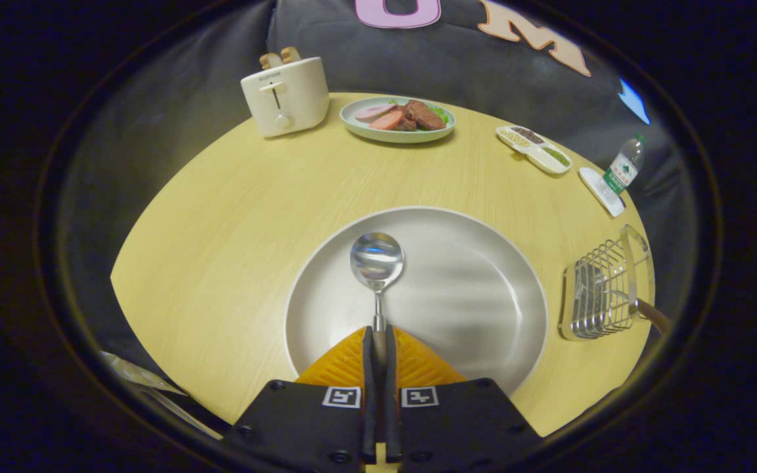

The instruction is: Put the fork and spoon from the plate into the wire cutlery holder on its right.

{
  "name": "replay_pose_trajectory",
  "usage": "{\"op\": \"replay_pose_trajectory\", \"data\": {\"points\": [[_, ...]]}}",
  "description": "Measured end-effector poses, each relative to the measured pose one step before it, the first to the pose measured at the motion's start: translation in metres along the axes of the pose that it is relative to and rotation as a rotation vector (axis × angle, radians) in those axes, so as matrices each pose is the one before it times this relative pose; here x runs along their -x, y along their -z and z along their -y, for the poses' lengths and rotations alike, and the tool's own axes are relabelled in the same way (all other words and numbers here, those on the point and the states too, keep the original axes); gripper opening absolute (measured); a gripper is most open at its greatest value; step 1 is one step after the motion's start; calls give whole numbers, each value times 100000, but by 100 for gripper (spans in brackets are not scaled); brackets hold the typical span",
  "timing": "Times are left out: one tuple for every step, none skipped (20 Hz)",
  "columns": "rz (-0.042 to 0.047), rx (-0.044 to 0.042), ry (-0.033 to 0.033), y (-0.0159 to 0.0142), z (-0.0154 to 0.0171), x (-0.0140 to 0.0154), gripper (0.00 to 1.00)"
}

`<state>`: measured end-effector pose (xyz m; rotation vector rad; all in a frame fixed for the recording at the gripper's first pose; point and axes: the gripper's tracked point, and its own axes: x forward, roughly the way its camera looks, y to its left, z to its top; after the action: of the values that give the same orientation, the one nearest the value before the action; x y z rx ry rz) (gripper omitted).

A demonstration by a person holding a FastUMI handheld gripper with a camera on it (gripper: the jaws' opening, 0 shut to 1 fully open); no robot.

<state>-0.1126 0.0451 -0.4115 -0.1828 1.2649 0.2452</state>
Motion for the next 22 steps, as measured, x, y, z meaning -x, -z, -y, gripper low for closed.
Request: {"op": "replay_pose_trajectory", "data": {"points": [[-557,-313,-432,-33,62,256,8],[294,-424,-748,-207,-18,230,8],[9,334,-1043,-246,10,286,8],[-52,365,99,-132,293,412,8],[136,316,-200,-300,249,402,8],[408,-375,-65,-286,221,361,8],[51,-502,-164,-405,220,441,8],[108,-465,67,-294,331,452,8],[451,-383,77,-436,374,428,8],[-246,162,526,-185,442,435,8],[399,227,930,-373,618,328,8],[-99,204,718,-201,563,407,8],[248,-120,873,-267,606,440,8],[110,-222,762,-244,631,274,8],[331,-611,946,-198,744,318,8],[160,-551,622,-203,594,305,8],[96,-937,649,-186,670,337,8],[134,-941,661,-146,708,282,8],[61,-644,935,-190,733,363,8],[353,-606,1309,-173,862,322,8],[318,-743,1279,-207,900,384,8],[574,-1018,1338,-255,897,313,8]]}}
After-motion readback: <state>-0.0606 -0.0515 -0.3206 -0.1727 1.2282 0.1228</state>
